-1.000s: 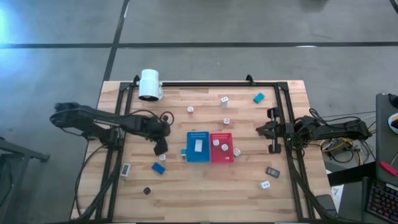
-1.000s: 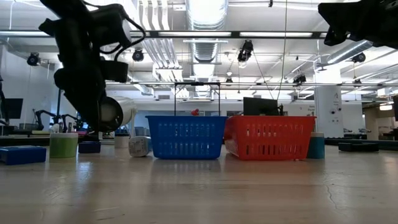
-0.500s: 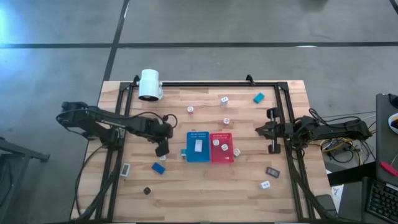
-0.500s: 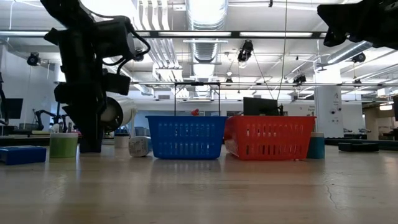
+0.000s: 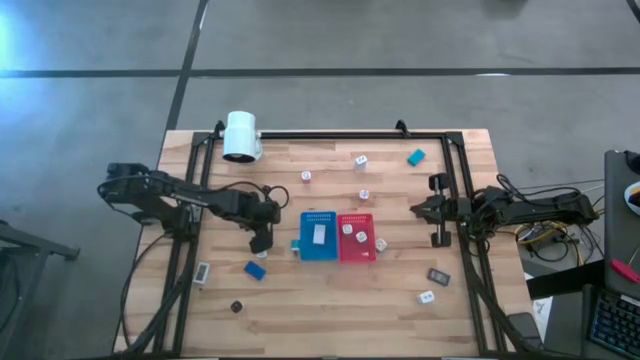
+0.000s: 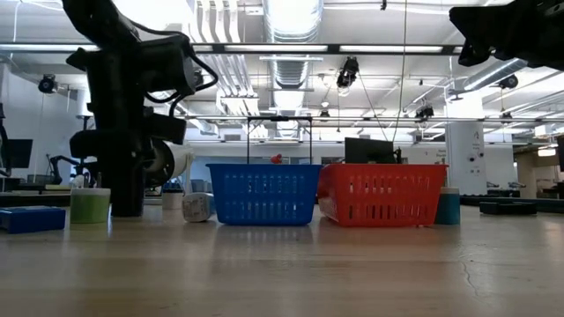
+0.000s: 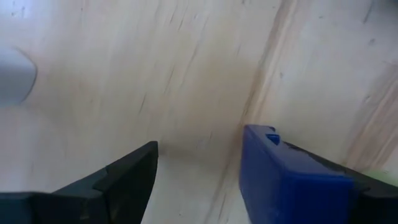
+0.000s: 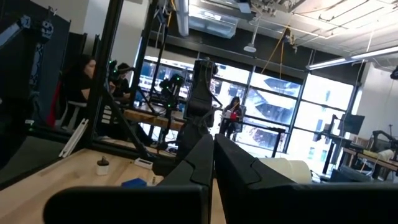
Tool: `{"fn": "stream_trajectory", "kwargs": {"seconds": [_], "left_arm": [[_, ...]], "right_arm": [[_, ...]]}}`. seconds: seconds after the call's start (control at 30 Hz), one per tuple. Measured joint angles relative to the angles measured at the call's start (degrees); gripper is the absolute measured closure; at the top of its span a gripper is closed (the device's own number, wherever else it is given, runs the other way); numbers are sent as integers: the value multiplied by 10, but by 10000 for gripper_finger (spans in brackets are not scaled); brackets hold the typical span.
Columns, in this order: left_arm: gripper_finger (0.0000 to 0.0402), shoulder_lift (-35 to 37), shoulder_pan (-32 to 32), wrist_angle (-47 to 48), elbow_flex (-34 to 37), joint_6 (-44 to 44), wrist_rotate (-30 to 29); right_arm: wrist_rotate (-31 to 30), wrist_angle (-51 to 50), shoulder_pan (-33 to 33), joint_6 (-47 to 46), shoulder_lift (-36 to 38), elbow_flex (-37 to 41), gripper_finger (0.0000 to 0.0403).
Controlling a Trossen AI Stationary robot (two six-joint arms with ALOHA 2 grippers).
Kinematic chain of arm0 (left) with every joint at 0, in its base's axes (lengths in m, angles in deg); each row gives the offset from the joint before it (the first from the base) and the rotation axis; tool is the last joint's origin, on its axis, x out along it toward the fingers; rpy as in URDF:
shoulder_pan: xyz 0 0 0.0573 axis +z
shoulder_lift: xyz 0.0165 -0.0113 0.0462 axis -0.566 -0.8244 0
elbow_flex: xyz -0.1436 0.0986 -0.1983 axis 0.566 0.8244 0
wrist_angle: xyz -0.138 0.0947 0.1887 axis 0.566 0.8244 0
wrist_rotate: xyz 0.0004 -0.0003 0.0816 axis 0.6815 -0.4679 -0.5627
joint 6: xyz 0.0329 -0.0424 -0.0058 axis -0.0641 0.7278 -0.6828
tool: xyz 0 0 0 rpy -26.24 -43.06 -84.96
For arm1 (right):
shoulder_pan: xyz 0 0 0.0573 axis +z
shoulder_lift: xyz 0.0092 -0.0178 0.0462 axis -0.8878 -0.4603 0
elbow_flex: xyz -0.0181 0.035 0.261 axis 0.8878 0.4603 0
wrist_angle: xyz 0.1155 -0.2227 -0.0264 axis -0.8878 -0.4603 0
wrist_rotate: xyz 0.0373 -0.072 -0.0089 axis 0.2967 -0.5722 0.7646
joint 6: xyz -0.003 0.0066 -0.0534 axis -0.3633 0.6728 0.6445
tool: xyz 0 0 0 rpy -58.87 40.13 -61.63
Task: Sort adapters and digital timers
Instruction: Put the dark blue timer into the blue bin
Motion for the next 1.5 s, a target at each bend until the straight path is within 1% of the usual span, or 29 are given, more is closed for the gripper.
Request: {"fn": "stream_trajectory", "kwargs": {"seconds": [0.1, 0.2, 0.3, 0.47, 0.5, 0.67, 0.8, 0.87, 0.93, 1.03, 1.2, 1.37, 1.5], "left_arm": [[92, 3, 0, -2, 0, -3, 0], [131, 8, -2, -4, 1, -5, 2], [197, 9, -3, -6, 2, -5, 11], [333, 11, -2, -4, 1, -27, 17], [353, 12, -2, -3, -2, -33, 21], [356, 29, -2, -5, -17, -67, 23], [328, 61, -2, -26, -21, -103, 10], [324, 87, -3, -53, -21, -122, -8], [332, 118, -3, -85, -16, -142, -27], [352, 171, -2, -148, -2, -173, -28], [353, 271, -2, -257, 37, -230, -18], [334, 370, -2, -356, 100, -267, -13], [346, 437, -2, -458, 165, -283, -13]], "right_arm": [[0, 0, 0, 0, 0, 0, 394], [0, 0, 0, 0, 0, 0, 394], [0, 0, 0, 0, 0, 0, 394], [0, 0, 0, 0, 0, 0, 394], [0, 0, 0, 0, 0, 0, 394], [0, 0, 0, 0, 0, 0, 394], [0, 0, 0, 0, 0, 0, 394], [0, 0, 0, 0, 0, 0, 394], [0, 0, 0, 0, 0, 0, 394], [0, 0, 0, 0, 0, 0, 394], [0, -2, 0, 0, 0, 0, 394], [0, -2, 0, 0, -1, 0, 394], [0, -2, 0, 7, -1, 0, 394]]}}
